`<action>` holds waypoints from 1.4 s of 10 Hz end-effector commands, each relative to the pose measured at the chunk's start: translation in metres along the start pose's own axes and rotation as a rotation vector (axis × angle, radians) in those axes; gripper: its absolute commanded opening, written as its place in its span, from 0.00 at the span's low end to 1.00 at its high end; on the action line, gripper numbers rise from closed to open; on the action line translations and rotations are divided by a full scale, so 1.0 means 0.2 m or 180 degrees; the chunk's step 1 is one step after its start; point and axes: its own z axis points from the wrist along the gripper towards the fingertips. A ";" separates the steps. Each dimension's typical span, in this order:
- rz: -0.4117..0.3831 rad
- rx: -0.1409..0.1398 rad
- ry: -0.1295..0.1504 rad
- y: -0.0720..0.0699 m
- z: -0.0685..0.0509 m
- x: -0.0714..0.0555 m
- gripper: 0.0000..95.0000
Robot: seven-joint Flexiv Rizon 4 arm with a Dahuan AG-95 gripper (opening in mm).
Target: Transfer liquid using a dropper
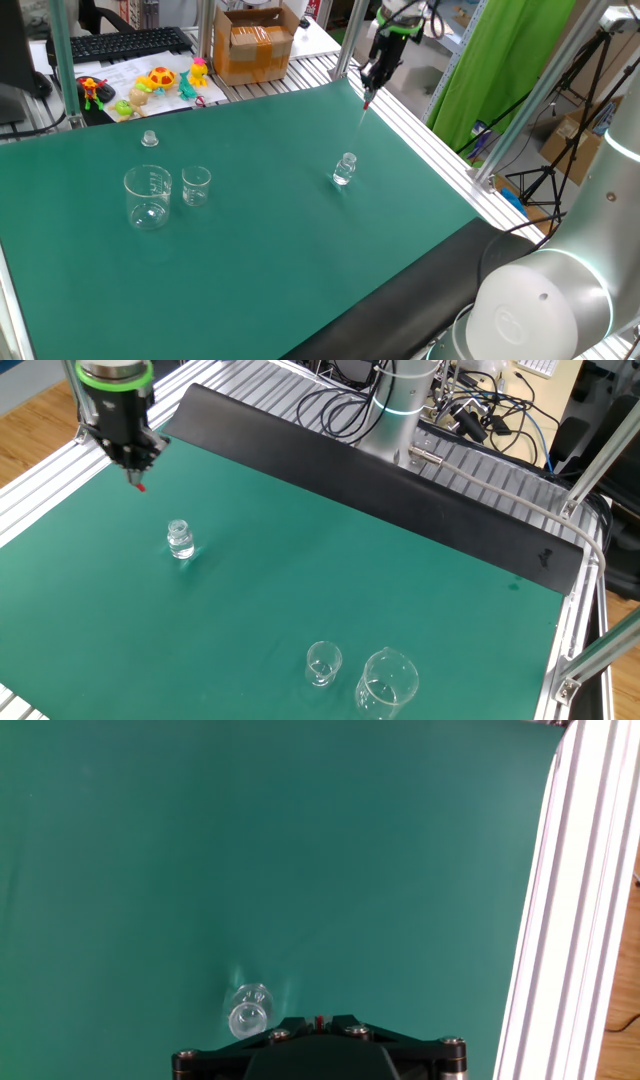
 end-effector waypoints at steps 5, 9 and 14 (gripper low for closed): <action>0.0130 0.0016 -0.0084 0.12 0.06 0.11 0.00; 0.0182 -0.0036 -0.0117 0.16 0.14 0.13 0.00; 0.0217 -0.0043 -0.0128 0.17 0.17 0.13 0.00</action>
